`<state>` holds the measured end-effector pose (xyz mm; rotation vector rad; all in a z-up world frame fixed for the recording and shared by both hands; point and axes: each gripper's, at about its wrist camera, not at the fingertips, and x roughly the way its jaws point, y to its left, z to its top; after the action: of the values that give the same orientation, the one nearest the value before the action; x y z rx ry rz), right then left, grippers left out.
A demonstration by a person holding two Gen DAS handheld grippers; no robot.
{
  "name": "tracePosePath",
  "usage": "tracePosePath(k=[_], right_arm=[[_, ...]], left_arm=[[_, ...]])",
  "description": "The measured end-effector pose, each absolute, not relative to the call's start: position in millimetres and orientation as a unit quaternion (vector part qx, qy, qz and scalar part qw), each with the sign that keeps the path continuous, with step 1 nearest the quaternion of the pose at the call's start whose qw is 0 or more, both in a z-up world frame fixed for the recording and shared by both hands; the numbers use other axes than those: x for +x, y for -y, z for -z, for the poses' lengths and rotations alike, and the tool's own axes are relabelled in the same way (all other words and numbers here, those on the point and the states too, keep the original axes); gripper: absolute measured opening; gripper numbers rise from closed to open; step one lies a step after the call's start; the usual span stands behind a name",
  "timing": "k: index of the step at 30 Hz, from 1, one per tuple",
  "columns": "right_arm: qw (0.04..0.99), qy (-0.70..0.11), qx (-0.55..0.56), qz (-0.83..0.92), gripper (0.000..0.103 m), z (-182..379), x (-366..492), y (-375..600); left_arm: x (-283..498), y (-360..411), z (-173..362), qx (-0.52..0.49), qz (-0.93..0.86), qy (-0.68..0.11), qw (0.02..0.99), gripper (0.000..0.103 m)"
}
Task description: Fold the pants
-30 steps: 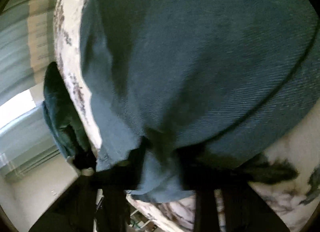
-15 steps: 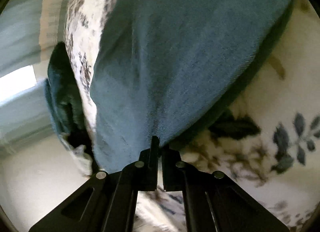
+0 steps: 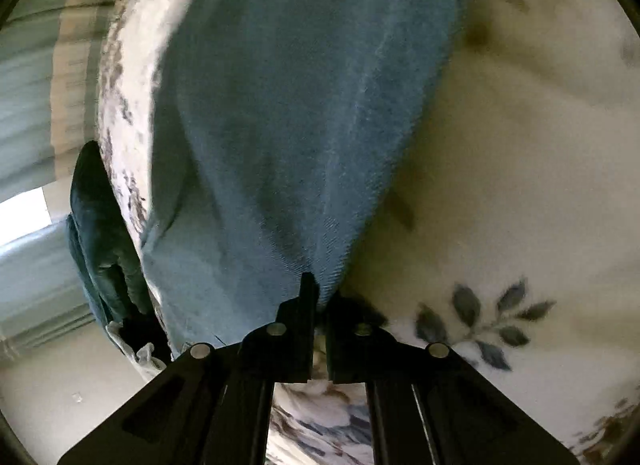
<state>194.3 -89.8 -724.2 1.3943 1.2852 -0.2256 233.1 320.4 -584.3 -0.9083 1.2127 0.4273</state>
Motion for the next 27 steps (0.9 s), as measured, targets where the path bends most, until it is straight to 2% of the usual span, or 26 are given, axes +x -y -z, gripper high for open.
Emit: tracePosePath(k=[1,3,4,6,8,12,15,18,22,23,25,27], right_arm=[[0.566,-0.554,0.603,0.091,0.009,730.4,197.3,92.6],[0.541,-0.571,0.613,0.07,0.018,737.7,203.4,99.6],[0.537,-0.573,0.617,0.059,0.021,736.7,203.8,104.4],[0.548,-0.572,0.608,0.049,0.056,726.2,200.1,118.0],[0.57,-0.572,0.588,0.049,0.067,707.5,195.0,127.4],[0.606,-0.585,0.535,0.065,0.067,668.5,194.6,141.4],[0.639,-0.608,0.469,0.038,0.067,636.4,228.3,145.2],[0.694,-0.629,0.35,-0.003,0.067,603.1,307.6,132.0],[0.694,-0.678,0.224,-0.09,0.066,602.8,407.4,95.3],[0.685,-0.693,0.195,-0.113,0.061,607.5,427.6,82.0],[0.672,-0.717,0.109,-0.148,0.058,616.4,453.2,59.3],[0.648,-0.74,0.03,-0.179,0.038,632.2,467.3,36.8]], left_arm=[[234.1,-320.3,583.0,-0.408,-0.192,-0.552,0.701,0.023],[229.3,-319.6,572.0,-0.402,-0.198,-0.558,0.698,0.025],[222.5,-318.4,564.3,-0.404,-0.202,-0.557,0.698,0.03],[208.5,-313.1,549.0,-0.402,-0.208,-0.551,0.701,0.03],[192.8,-297.2,528.7,-0.383,-0.219,-0.548,0.711,0.03],[195.4,-241.7,496.9,-0.288,-0.21,-0.557,0.75,0.03],[236.0,-173.8,488.6,-0.15,-0.178,-0.573,0.786,0.03],[281.7,-107.6,503.0,-0.046,-0.128,-0.573,0.808,0.03],[333.2,-46.1,543.6,0.013,-0.054,-0.602,0.797,0.03],[339.5,-40.0,549.5,0.022,-0.05,-0.606,0.794,0.03],[348.4,-29.3,566.4,0.052,-0.053,-0.613,0.786,0.03],[350.4,-30.8,583.7,0.056,-0.058,-0.629,0.773,0.03]])
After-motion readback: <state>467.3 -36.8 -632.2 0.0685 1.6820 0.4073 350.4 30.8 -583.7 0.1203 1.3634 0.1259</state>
